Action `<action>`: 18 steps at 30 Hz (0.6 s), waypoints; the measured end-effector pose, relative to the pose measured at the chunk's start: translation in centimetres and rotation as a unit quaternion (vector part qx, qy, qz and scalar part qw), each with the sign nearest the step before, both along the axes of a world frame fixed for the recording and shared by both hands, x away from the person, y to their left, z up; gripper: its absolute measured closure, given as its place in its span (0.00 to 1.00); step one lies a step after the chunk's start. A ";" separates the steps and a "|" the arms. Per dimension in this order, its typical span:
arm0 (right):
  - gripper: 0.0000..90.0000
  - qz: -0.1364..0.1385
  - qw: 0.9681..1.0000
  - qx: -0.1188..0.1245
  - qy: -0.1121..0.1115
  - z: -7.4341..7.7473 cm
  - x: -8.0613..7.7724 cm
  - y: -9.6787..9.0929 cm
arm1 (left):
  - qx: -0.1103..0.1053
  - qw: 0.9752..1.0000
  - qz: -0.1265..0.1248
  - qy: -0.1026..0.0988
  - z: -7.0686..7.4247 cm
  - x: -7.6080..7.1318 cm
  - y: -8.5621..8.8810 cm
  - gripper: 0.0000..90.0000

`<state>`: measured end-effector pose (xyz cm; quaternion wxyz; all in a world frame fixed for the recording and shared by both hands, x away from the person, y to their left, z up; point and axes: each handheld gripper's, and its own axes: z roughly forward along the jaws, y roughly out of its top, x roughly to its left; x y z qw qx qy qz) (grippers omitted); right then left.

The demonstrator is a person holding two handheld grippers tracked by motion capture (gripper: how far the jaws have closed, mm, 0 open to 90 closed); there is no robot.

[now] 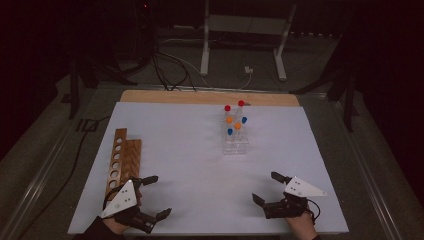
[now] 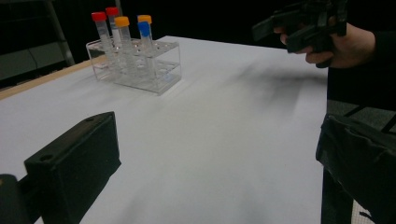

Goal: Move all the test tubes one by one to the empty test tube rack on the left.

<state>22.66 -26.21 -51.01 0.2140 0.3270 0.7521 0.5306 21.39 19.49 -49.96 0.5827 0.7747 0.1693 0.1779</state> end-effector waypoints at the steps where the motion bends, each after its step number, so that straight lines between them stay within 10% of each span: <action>1: 0.00 -0.001 1.000 0.000 0.003 0.0 0.0 0.1 | -0.001 1.000 0.000 0.000 0.0 0.0 0.0 0.00; 18: 0.00 -0.031 0.998 -0.025 0.039 1.1 0.2 0.2 | -0.003 1.000 0.000 -0.001 0.1 -0.1 0.0 0.00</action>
